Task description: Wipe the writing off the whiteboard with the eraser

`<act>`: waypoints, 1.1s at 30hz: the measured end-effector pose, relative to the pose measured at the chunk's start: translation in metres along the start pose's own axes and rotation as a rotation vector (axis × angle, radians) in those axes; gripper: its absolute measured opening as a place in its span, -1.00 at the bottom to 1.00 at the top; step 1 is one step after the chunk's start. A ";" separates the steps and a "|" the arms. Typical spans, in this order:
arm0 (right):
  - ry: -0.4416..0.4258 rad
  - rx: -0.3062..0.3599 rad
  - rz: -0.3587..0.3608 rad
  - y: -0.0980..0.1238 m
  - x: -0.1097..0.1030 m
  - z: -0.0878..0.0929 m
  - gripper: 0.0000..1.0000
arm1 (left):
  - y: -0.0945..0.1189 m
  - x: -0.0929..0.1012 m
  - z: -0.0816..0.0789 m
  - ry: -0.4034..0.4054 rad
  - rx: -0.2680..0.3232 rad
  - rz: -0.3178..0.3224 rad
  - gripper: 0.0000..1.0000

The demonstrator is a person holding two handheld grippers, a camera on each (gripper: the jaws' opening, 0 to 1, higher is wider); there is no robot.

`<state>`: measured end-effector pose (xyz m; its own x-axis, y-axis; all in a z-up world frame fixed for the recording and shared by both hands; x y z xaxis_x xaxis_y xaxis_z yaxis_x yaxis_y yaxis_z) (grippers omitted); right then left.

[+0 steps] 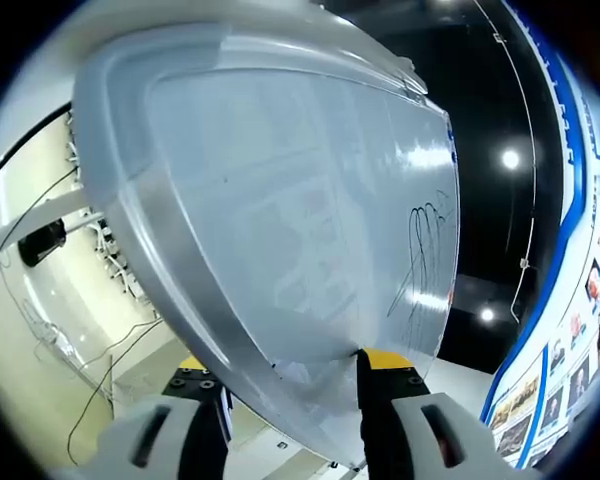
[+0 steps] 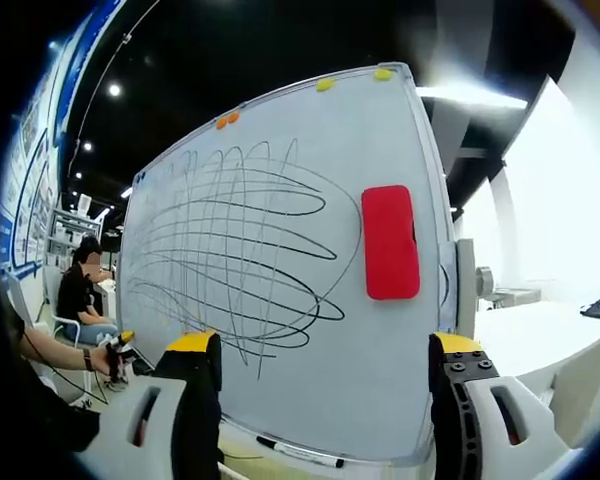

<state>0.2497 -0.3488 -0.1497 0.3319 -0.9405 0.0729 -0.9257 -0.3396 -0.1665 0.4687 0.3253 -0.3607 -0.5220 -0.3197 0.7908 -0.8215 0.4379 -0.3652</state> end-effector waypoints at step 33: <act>-0.021 0.004 0.029 -0.032 0.015 0.000 0.71 | 0.001 -0.001 -0.001 -0.005 -0.007 -0.001 0.03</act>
<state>0.2843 -0.3525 -0.1437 0.3087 -0.9500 0.0470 -0.9343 -0.3121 -0.1722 0.4690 0.3270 -0.3615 -0.5221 -0.3247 0.7886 -0.8206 0.4433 -0.3608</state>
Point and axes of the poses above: the point that each gripper's makers call its tool centre point, and the gripper's own axes: y roughly backward along the fingers, x roughly to its right, z roughly out of its underside, the point moved 7 cm from there along y, roughly backward along the fingers, and after that the axes turned 11 degrees about -z, right-handed, at the moved point
